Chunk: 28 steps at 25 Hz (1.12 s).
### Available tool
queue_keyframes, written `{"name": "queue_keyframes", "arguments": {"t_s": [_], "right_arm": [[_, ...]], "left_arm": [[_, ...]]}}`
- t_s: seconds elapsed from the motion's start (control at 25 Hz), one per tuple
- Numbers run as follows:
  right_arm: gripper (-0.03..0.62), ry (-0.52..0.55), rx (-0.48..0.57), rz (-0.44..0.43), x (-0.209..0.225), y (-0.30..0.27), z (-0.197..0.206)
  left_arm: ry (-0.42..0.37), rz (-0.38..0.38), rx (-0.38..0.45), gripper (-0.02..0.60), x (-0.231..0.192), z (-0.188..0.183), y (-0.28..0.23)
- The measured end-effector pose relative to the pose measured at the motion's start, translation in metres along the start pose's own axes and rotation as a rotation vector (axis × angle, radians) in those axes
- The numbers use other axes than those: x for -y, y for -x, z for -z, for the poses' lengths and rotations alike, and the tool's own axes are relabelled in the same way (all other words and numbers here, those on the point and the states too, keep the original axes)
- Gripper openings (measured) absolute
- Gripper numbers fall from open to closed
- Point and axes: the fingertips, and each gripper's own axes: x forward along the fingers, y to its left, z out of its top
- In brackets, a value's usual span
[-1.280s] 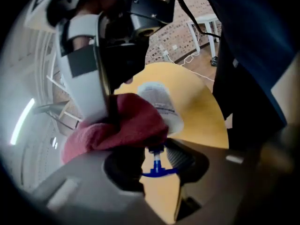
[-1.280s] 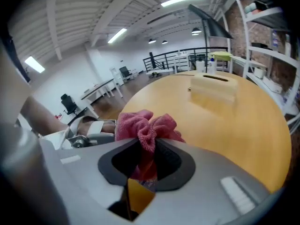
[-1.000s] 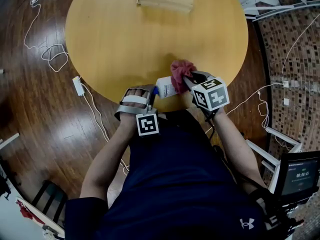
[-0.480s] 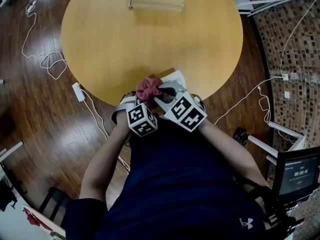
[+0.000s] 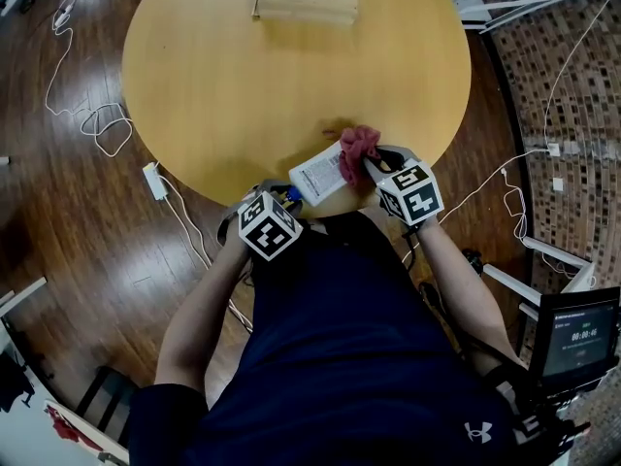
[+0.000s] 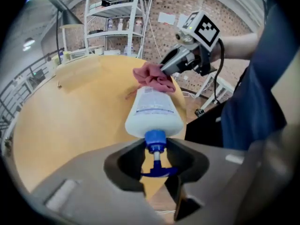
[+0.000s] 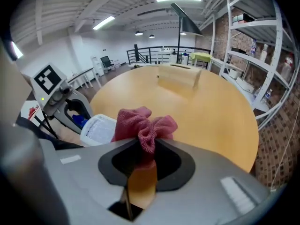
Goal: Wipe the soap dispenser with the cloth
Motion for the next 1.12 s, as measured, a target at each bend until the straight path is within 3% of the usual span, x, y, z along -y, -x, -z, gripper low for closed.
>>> {"name": "queue_keyframes", "arguments": {"t_s": [0.08, 0.16, 0.28, 0.36, 0.48, 0.56, 0.68, 0.8, 0.96, 1.12], "right_arm": [[0.081, 0.056, 0.079, -0.047, -0.026, 0.016, -0.021], [0.081, 0.139, 0.151, -0.171, -0.076, 0.027, -0.040], [0.081, 0.299, 0.146, -0.323, -0.139, 0.025, -0.040], [0.081, 0.352, 0.128, -0.322, -0.143, 0.017, -0.036], [0.081, 0.271, 0.145, -0.247, -0.111, 0.007, -0.037], [0.080, 0.207, 0.142, -0.170, -0.077, 0.001, -0.033], [0.080, 0.122, 0.088, -0.058, -0.026, -0.007, -0.013], [0.081, 0.021, 0.059, 0.012, 0.009, -0.005, 0.007], [0.081, -0.077, 0.105, 0.050, 0.028, 0.006, 0.008], [0.081, -0.063, 0.133, 0.041, 0.049, 0.018, 0.004]], "left_arm": [[0.075, 0.055, 0.013, 0.144, 0.002, 0.000, 0.001], [0.176, 0.112, 0.028, 0.144, 0.001, 0.000, 0.005], [0.381, 0.255, 0.056, 0.144, 0.008, -0.005, 0.011], [0.494, 0.344, 0.078, 0.144, 0.012, -0.006, 0.010], [0.578, 0.449, 0.095, 0.144, 0.017, -0.005, 0.012], [0.600, 0.472, 0.096, 0.144, 0.016, -0.005, 0.015], [0.560, 0.433, 0.077, 0.144, 0.011, -0.007, 0.023], [0.389, 0.271, 0.032, 0.141, -0.006, -0.017, 0.042], [0.174, 0.109, -0.009, 0.138, -0.026, -0.041, 0.069], [0.072, 0.000, -0.038, 0.138, -0.032, -0.082, 0.076]]}}
